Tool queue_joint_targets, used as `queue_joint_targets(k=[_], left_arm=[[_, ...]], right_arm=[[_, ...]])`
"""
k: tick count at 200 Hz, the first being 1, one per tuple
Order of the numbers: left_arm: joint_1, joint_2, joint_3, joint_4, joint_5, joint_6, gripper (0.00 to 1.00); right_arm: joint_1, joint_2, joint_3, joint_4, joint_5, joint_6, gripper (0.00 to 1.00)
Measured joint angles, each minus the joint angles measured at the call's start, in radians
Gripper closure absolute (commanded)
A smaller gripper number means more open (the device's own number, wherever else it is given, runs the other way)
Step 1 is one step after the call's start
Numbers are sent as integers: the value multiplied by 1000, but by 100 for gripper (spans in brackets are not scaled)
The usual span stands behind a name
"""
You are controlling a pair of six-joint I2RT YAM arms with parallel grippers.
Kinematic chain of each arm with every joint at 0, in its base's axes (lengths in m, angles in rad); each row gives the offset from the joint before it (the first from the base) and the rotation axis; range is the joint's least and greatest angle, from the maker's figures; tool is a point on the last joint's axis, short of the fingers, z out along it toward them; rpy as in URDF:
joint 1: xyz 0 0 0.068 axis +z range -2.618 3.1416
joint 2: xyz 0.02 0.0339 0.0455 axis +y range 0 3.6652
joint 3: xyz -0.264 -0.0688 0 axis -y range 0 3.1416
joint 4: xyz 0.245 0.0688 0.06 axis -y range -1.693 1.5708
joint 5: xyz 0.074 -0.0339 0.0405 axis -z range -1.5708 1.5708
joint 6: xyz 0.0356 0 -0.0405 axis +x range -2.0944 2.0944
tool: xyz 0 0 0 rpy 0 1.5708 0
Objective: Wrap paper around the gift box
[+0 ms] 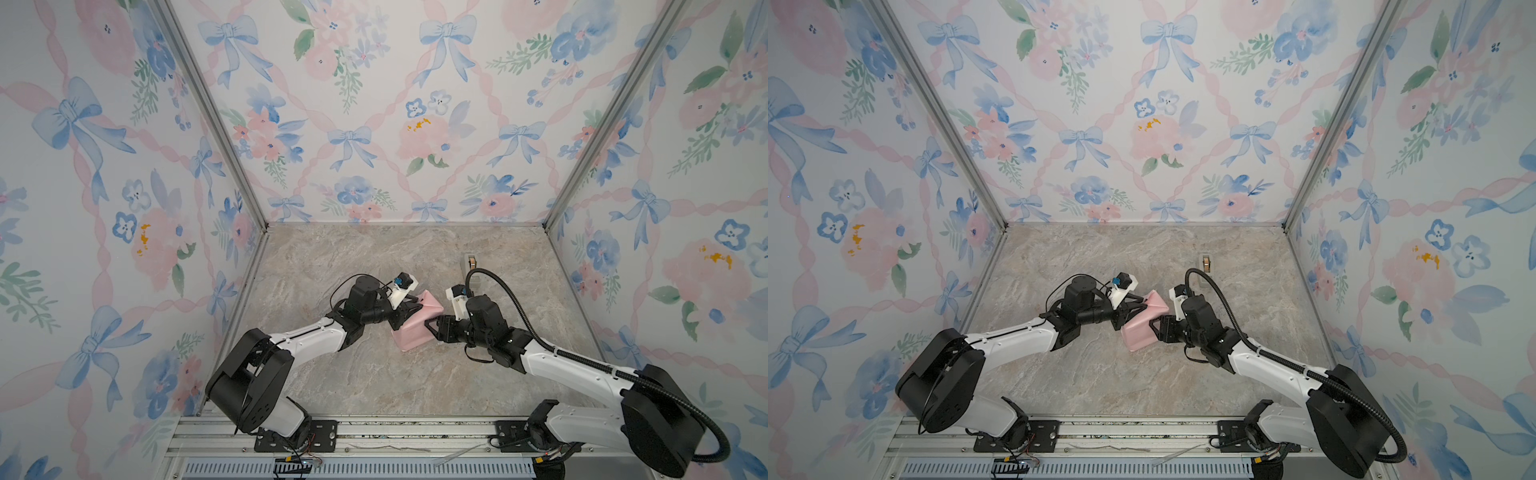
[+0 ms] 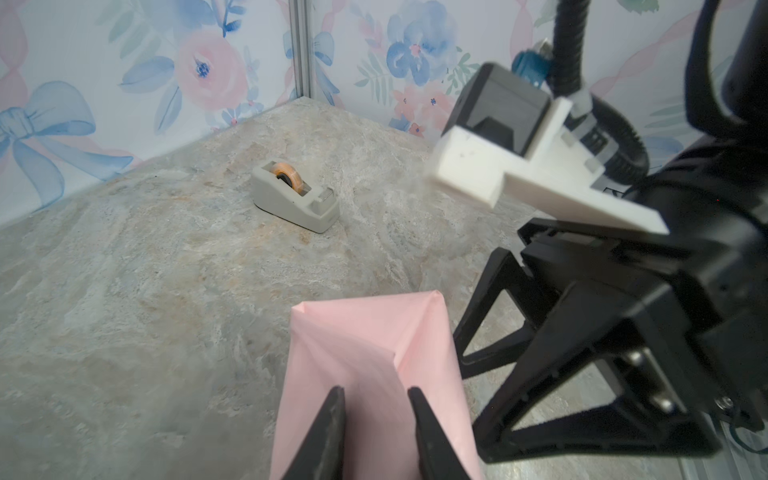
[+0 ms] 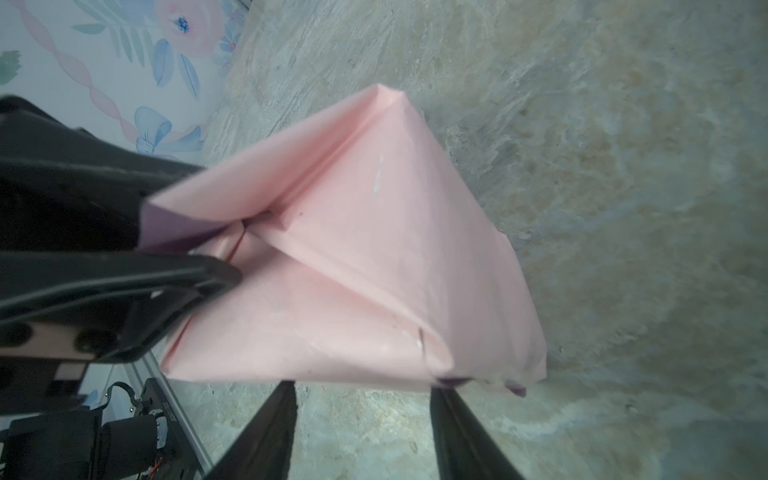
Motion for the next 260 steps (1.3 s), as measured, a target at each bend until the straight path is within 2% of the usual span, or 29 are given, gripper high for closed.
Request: queue_joint_targets(k=[25, 51, 76, 98, 129, 171, 229, 260], left_arm=[[-2, 0, -21, 1, 11, 0, 69], [-4, -10, -36, 10, 22, 0, 66], [-8, -26, -51, 11, 31, 1, 62], [-8, -33, -57, 11, 37, 8, 59], [-8, -33, -59, 11, 49, 20, 56], [-8, -33, -60, 11, 58, 27, 55], [-9, -40, -60, 3, 53, 26, 54], [-9, -90, -60, -22, 27, -12, 46]], right_arm=[[-1, -82, 0, -25, 19, 18, 37], [-11, -183, 11, -77, 69, 43, 28], [-18, -209, 66, -153, 124, 48, 20], [-19, -162, 153, -234, 157, 37, 15], [-18, -37, 288, -319, 175, -16, 14], [-18, 122, 414, -396, 161, -106, 14], [-13, 221, 447, -485, 128, -177, 17], [-12, 229, 430, -511, 128, -195, 18]])
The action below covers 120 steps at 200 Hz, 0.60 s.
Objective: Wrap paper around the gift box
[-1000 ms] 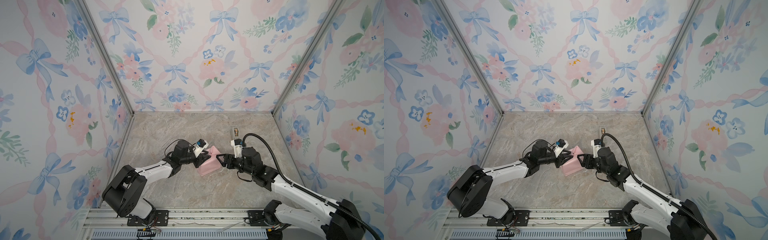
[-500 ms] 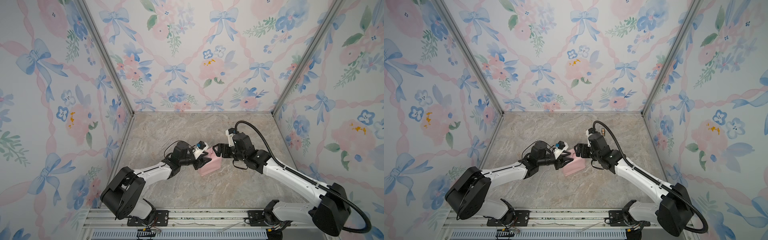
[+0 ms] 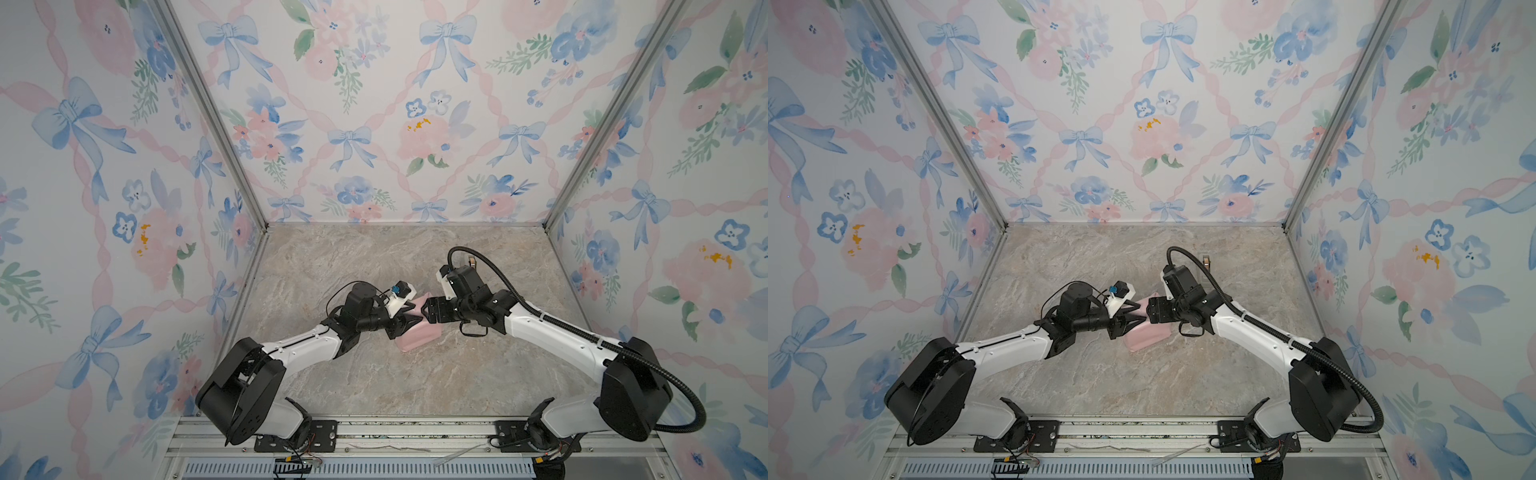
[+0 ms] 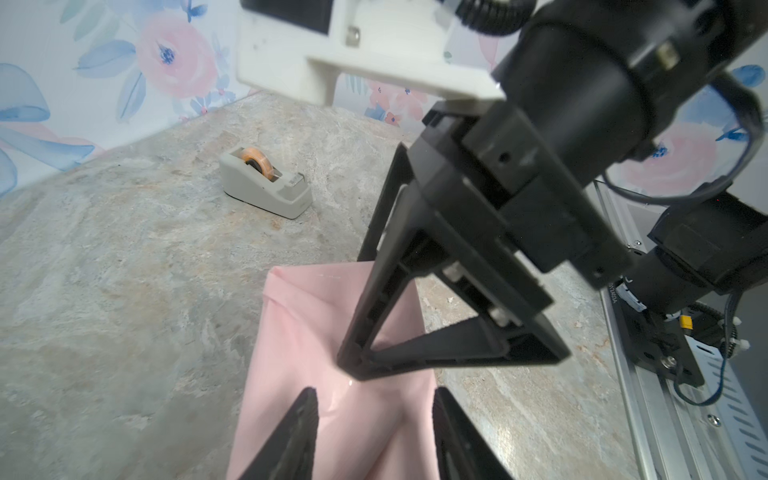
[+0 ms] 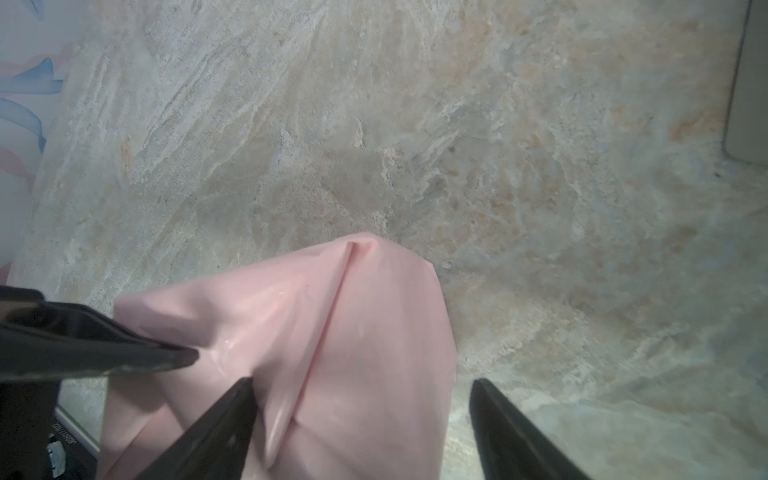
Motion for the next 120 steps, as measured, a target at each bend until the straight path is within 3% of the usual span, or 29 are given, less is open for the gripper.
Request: queue_joint_targets(k=[50, 84, 120], left_arm=[[0, -129, 35, -119, -175, -132, 40], [0, -104, 126, -268, -290, -180, 44], [0, -39, 135, -344, -339, -179, 44]], right_arm=[[0, -14, -26, 31, -11, 0, 20], [0, -27, -56, 72, -28, 8, 22], [0, -28, -68, 98, -47, 19, 22]])
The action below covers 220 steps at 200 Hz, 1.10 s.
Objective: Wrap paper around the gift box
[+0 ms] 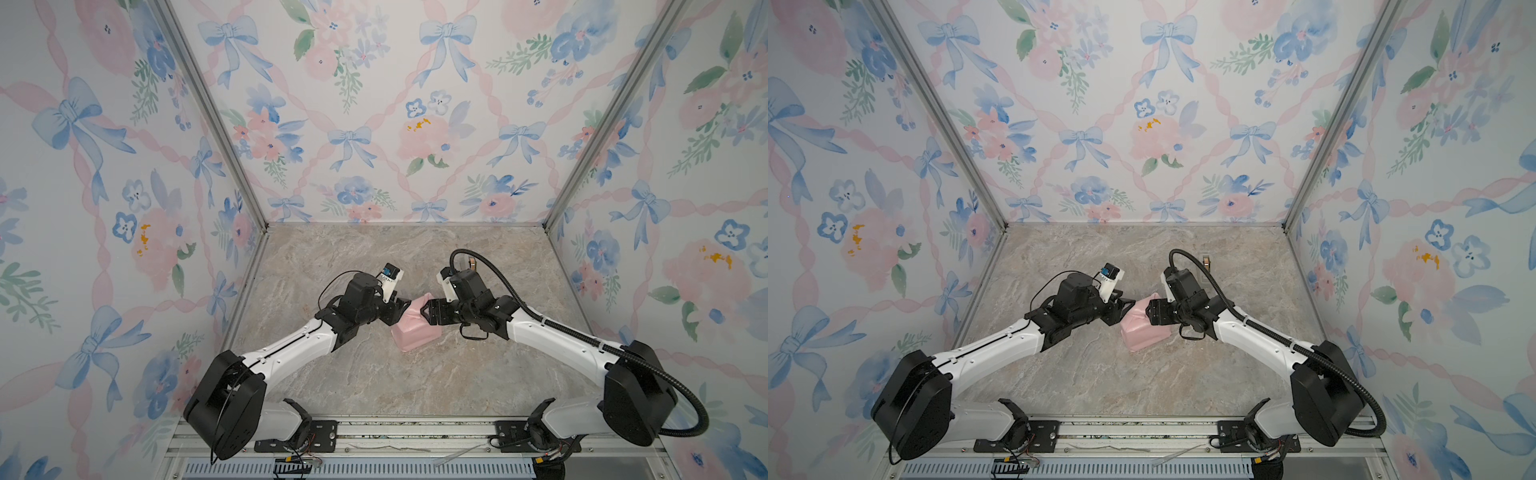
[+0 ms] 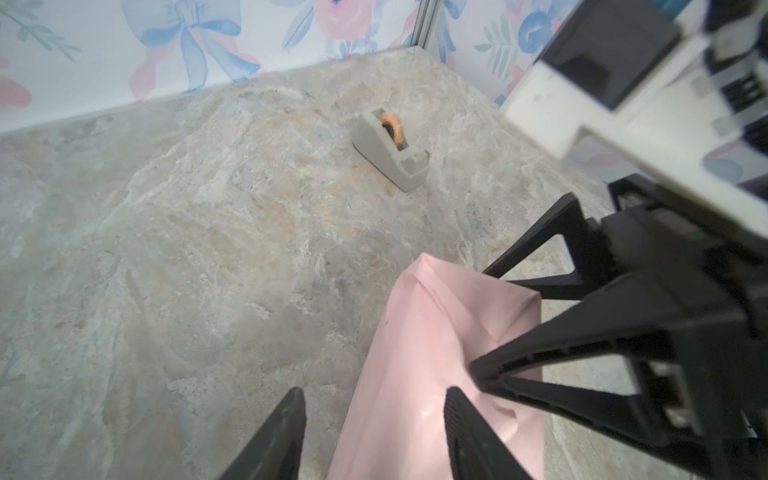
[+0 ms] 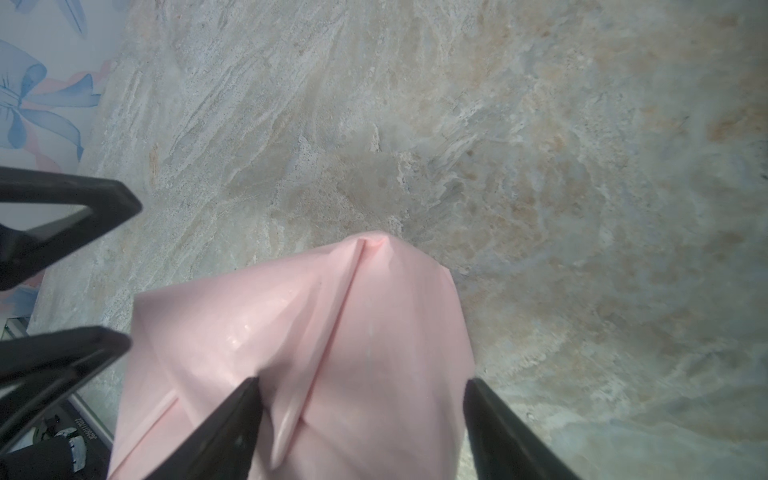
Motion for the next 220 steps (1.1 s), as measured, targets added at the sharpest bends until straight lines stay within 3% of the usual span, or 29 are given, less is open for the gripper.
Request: queue_joint_targets(k=[57, 96, 127, 164, 185, 220], left_arm=[[-6, 43, 2, -5, -25, 53, 45], [-17, 33, 2, -9, -42, 84, 45], [-26, 23, 2, -21, -60, 98, 45], [-34, 0, 2, -56, -76, 96, 44], [-39, -39, -1, -70, -109, 37, 43], [-39, -182, -67, -50, -161, -184, 38]], right_arm=[[-51, -33, 9, -40, -115, -13, 19], [-98, -17, 112, -77, -187, -54, 21], [-98, 58, 166, -104, -185, -90, 27], [-98, 108, 159, -175, -150, -107, 43], [-98, 89, 145, -169, -150, -98, 48], [-94, 18, 69, -140, -140, -41, 49]])
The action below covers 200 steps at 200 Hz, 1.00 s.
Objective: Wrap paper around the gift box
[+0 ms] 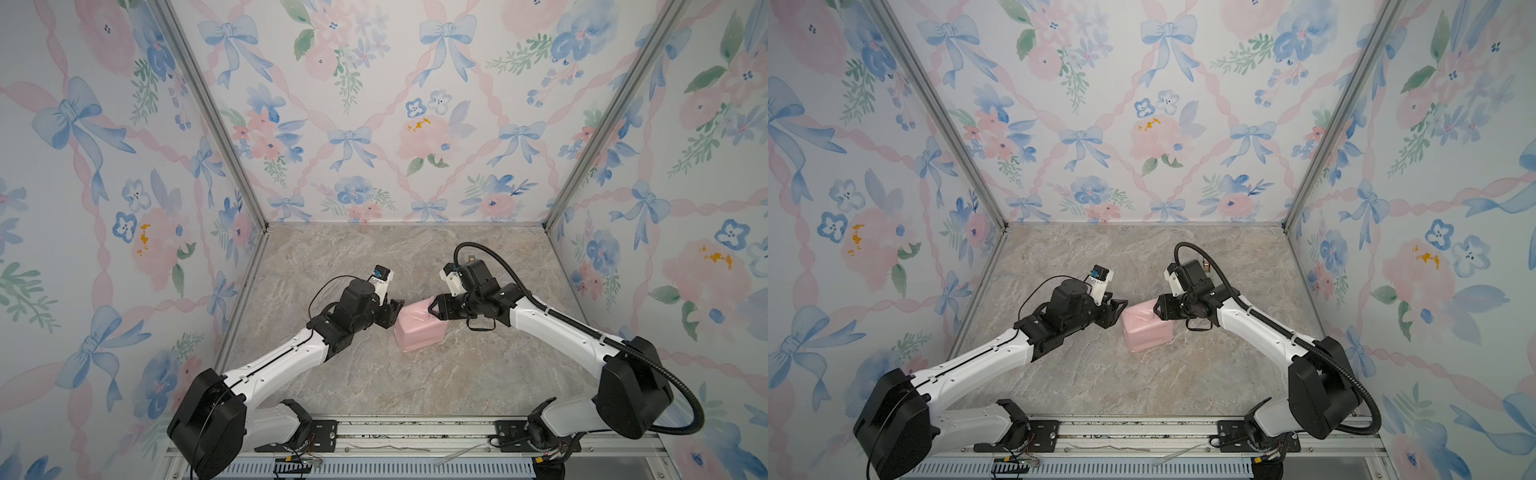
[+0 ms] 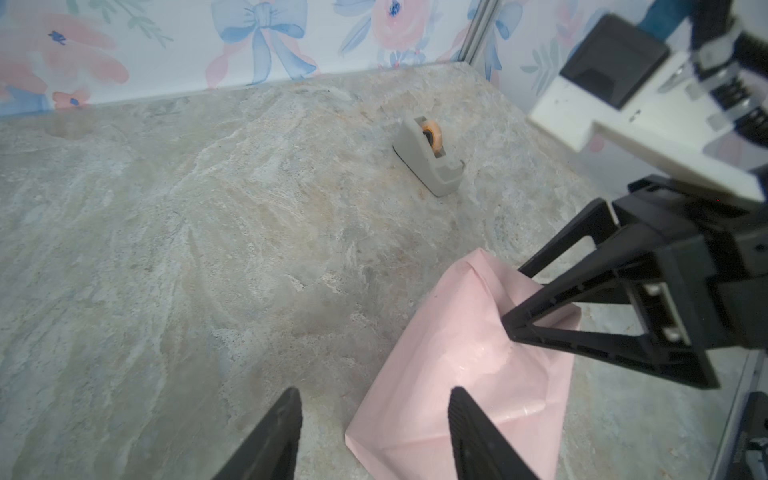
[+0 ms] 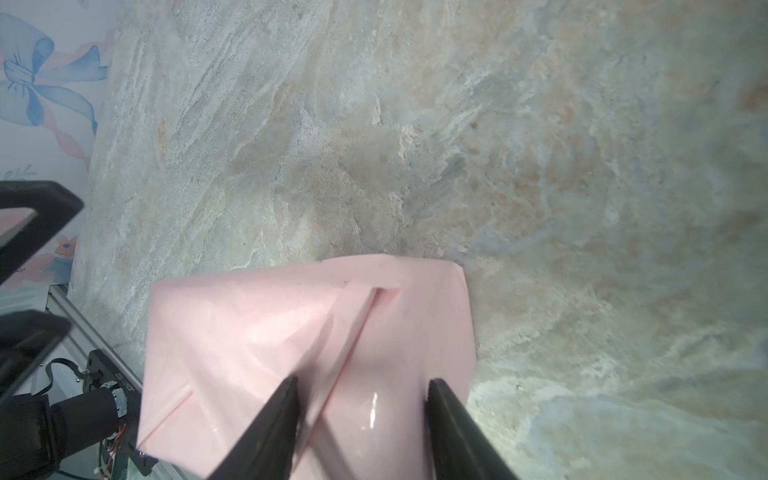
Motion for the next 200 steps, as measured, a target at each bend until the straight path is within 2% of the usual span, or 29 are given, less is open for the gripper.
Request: queue_joint_targets(k=[24, 48, 85, 144, 184, 200], left_arm=[[0, -54, -53, 3, -5, -171, 36], [0, -51, -102, 30, 41, -310, 35], [-14, 8, -157, 135, 126, -439, 35], [-26, 120, -130, 230, 146, -466, 35], [-26, 144, -93, 233, 142, -439, 33], [-26, 137, -90, 228, 123, -391, 29]], right_arm=[[19, -17, -26, 35, 22, 45, 49], [39, -22, -43, 67, 48, 96, 49], [63, -43, -70, 92, 80, 167, 49], [88, -112, -139, 124, 128, 269, 49], [91, -130, -155, 129, 150, 290, 49], [91, -130, -158, 136, 149, 279, 50]])
